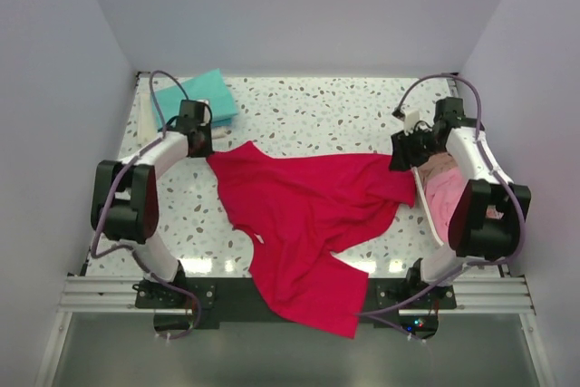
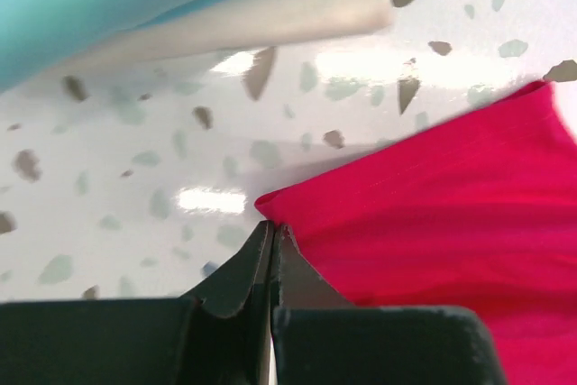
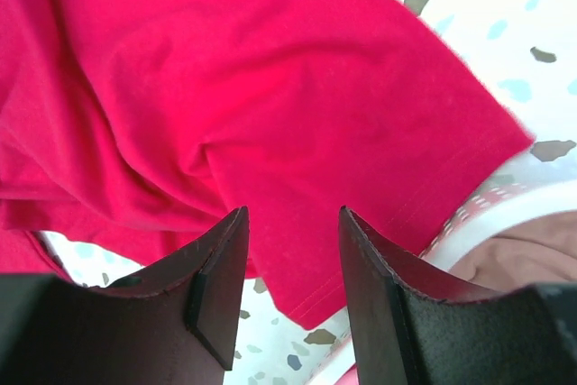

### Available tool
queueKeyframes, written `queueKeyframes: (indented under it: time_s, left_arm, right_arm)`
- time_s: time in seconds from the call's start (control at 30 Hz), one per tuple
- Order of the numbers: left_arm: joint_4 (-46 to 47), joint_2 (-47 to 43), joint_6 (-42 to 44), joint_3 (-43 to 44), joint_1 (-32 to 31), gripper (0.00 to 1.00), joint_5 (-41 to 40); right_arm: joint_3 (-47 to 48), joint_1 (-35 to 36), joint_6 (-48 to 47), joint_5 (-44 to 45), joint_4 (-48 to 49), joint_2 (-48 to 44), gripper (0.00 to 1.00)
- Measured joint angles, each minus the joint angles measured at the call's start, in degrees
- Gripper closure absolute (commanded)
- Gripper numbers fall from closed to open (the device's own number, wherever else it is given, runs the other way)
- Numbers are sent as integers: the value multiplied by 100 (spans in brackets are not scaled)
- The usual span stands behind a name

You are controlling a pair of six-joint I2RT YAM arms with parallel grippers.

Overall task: Fold and stack the t-shirts
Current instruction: Flatten the tshirt out

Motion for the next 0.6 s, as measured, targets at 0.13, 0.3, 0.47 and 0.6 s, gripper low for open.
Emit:
queueKeyframes:
  time_s: [0.13,0.3,0.47,0.6]
  left_arm:
    - [-44,-767,59,-407,350,100,-39]
    - [-22,-1084,107,-916,802,100,-20]
    - [-39,-1220,109,-1226,1049,100,55]
    - [11,-1257,118,-1226,1049,100,122]
  right_arm:
    - [160,0,-22,162,17,599,52]
    - [754,35,9,297,57,1478,52]
    - [1532,138,146,369,125,2164,48]
    - [2391,295,376,452,138,2706,43]
